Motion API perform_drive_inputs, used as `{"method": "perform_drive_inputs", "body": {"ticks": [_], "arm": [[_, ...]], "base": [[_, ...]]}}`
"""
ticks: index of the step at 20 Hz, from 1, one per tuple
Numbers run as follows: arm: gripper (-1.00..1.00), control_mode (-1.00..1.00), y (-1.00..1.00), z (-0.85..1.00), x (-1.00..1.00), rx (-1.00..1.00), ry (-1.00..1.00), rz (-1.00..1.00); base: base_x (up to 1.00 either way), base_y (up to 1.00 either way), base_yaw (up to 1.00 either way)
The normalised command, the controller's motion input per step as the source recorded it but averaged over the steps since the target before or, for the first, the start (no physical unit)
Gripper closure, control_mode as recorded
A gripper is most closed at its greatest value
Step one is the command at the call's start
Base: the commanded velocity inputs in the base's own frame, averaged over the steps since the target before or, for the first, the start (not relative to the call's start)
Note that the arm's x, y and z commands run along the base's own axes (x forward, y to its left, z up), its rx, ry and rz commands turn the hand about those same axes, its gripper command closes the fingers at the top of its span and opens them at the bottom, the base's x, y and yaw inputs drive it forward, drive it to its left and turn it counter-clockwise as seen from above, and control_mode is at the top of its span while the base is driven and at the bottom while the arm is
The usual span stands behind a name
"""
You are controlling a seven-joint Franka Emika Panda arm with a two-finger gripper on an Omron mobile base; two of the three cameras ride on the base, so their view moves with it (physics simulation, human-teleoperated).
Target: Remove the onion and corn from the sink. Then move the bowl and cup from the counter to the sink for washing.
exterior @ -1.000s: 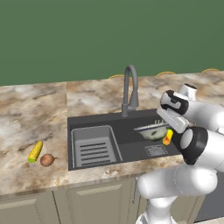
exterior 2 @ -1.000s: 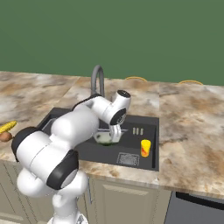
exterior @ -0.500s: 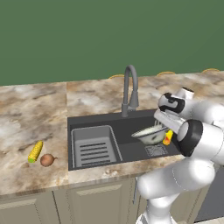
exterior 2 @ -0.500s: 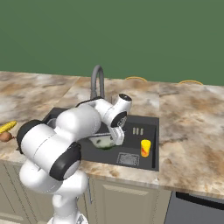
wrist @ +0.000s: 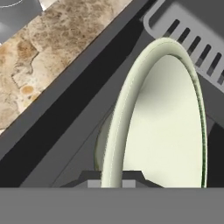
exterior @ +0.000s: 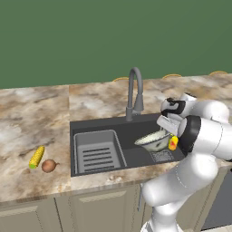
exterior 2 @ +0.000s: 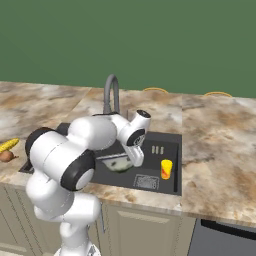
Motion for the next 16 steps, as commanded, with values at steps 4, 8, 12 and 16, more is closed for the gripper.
{"method": "perform_drive_inputs", "body": {"ticks": [4, 8, 12, 16], "arm": [[1.0, -1.0, 0.0, -0.24, 0.04, 0.0, 0.0, 0.07], [1.0, -1.0, 0.0, -0.2, 0.13, 0.0, 0.0, 0.03], [1.0, -1.0, 0.0, -0.24, 0.09, 0.0, 0.0, 0.01], [1.0, -1.0, 0.01, -0.23, 0.13, 0.0, 0.0, 0.0]], "base": [[0.0, 0.0, 0.0], [0.0, 0.0, 0.0], [0.0, 0.0, 0.0], [0.0, 0.0, 0.0]]}}
